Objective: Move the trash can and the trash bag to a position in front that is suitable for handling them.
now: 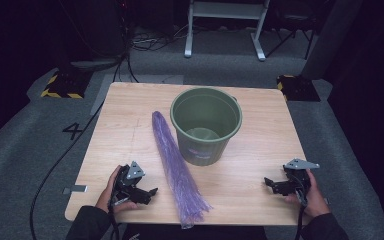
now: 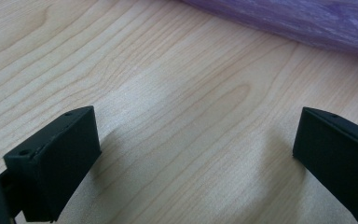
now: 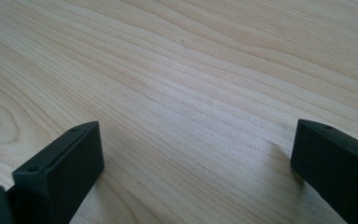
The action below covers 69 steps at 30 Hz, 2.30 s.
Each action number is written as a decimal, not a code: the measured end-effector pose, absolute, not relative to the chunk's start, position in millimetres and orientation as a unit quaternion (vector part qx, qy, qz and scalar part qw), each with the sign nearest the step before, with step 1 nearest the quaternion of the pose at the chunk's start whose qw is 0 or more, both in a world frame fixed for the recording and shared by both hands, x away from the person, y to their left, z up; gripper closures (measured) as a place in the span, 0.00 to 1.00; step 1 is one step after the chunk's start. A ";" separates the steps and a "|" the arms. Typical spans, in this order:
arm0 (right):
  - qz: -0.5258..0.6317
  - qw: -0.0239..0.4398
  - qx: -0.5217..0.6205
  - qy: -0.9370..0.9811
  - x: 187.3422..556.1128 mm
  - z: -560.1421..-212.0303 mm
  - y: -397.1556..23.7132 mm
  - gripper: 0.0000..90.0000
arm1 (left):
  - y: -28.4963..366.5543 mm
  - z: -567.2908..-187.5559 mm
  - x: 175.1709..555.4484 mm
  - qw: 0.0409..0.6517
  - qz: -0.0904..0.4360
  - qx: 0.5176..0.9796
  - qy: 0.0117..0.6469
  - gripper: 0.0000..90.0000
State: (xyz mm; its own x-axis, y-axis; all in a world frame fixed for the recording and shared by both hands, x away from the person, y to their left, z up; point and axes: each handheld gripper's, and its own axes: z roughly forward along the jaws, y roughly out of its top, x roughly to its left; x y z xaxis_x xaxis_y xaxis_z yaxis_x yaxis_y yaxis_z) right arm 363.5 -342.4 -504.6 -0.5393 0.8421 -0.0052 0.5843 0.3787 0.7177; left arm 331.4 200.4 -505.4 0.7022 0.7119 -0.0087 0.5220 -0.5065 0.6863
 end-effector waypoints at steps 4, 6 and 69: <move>0.342 0.186 0.432 0.813 363.6 -504.3 -343.7 0.03 | 202.2 -505.4 331.9 0.343 0.135 0.861 0.351 0.00; 0.344 0.181 0.424 0.818 362.8 -503.5 -345.0 0.07 | 202.3 -505.4 331.9 0.343 0.135 0.861 0.351 0.00; 0.488 0.210 0.217 0.819 385.5 -354.0 -228.3 0.21 | 202.3 -505.5 331.0 0.344 0.136 0.859 0.353 0.00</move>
State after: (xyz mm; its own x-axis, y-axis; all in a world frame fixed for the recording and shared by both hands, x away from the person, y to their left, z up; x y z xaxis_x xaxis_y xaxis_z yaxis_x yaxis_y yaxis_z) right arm 385.5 -228.3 -354.0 -0.8176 0.5602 -0.1328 0.1502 0.4303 0.8901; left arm 331.0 202.3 -505.5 0.7136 0.7005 -0.0097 0.5139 -0.5140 0.6868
